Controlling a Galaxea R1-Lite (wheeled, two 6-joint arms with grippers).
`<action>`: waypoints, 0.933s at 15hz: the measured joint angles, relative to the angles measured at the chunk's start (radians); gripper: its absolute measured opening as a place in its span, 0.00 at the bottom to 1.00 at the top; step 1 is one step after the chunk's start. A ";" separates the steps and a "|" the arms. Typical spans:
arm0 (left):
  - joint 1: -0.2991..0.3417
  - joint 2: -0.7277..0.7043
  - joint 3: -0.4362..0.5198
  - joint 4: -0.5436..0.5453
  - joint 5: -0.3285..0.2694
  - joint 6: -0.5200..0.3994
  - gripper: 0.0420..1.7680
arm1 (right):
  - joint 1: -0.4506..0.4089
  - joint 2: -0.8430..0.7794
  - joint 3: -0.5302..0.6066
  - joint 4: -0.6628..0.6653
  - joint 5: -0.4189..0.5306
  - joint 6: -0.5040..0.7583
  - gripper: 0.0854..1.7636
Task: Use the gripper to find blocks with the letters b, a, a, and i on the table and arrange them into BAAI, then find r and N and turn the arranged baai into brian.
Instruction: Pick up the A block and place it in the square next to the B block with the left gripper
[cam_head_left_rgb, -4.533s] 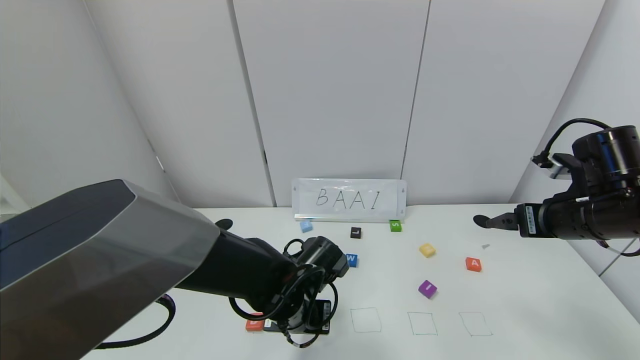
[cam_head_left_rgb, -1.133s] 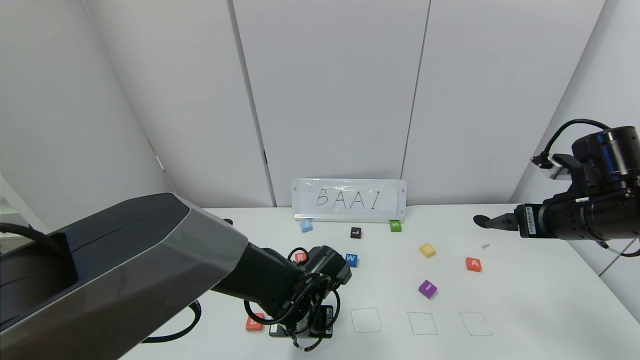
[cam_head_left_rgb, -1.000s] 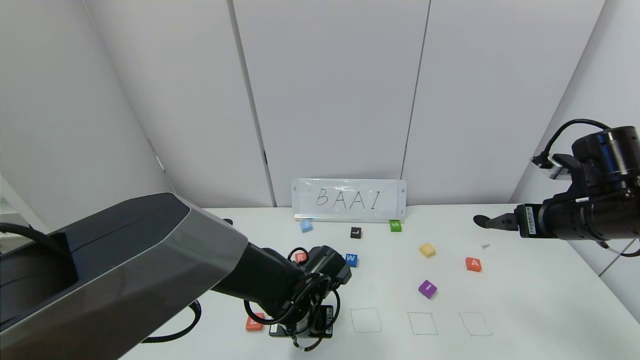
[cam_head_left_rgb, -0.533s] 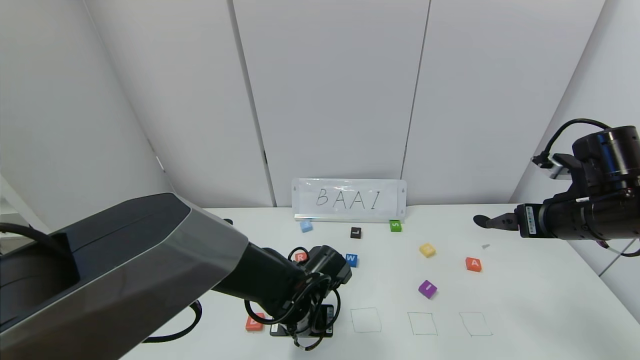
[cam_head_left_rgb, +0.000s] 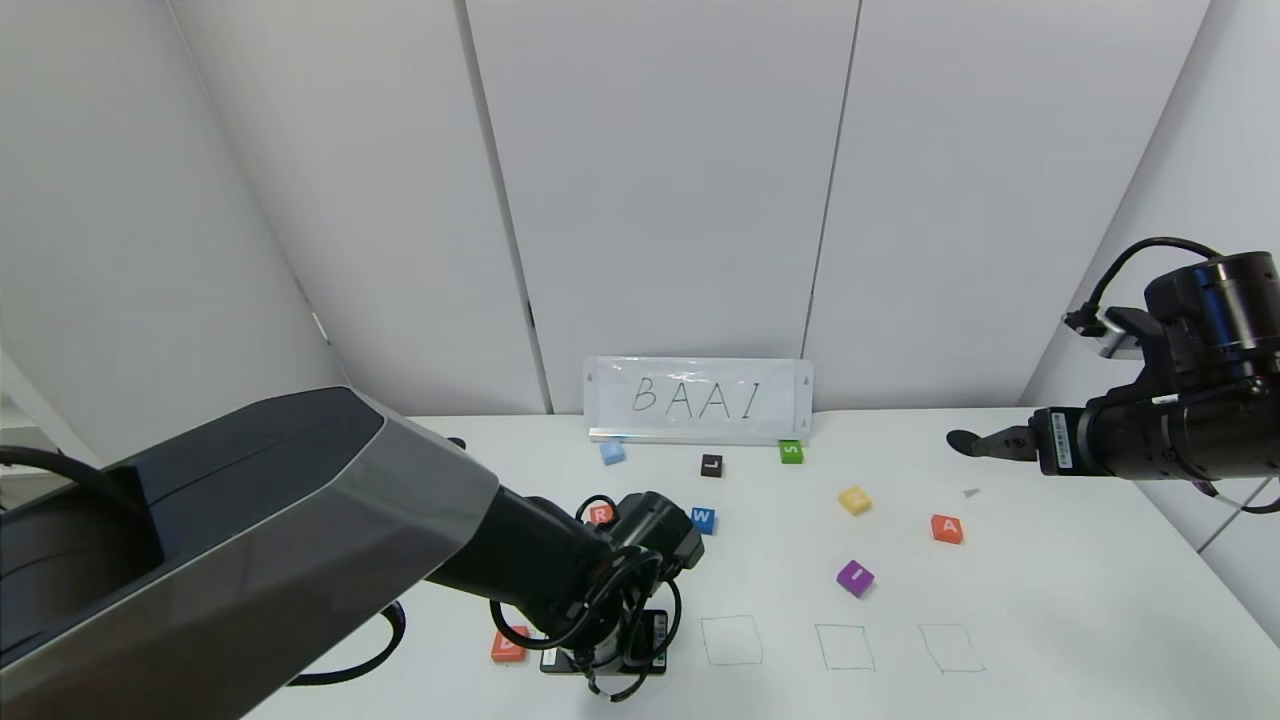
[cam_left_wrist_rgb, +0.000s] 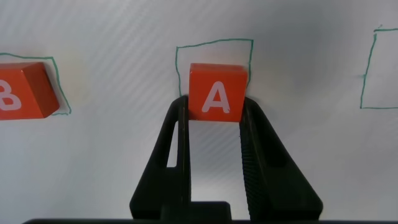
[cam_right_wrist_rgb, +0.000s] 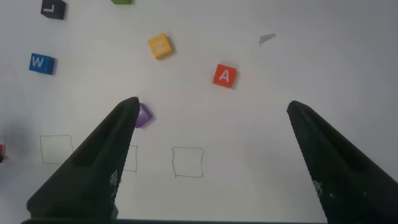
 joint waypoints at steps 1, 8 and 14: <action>0.000 0.000 0.000 0.000 0.000 -0.001 0.28 | 0.000 0.000 0.000 0.000 0.000 0.000 0.97; 0.001 0.000 0.000 0.002 0.001 -0.001 0.47 | 0.000 0.000 0.000 -0.001 0.000 0.000 0.97; -0.001 0.001 0.000 0.001 0.003 -0.001 0.74 | -0.001 0.000 -0.001 0.000 0.000 0.000 0.97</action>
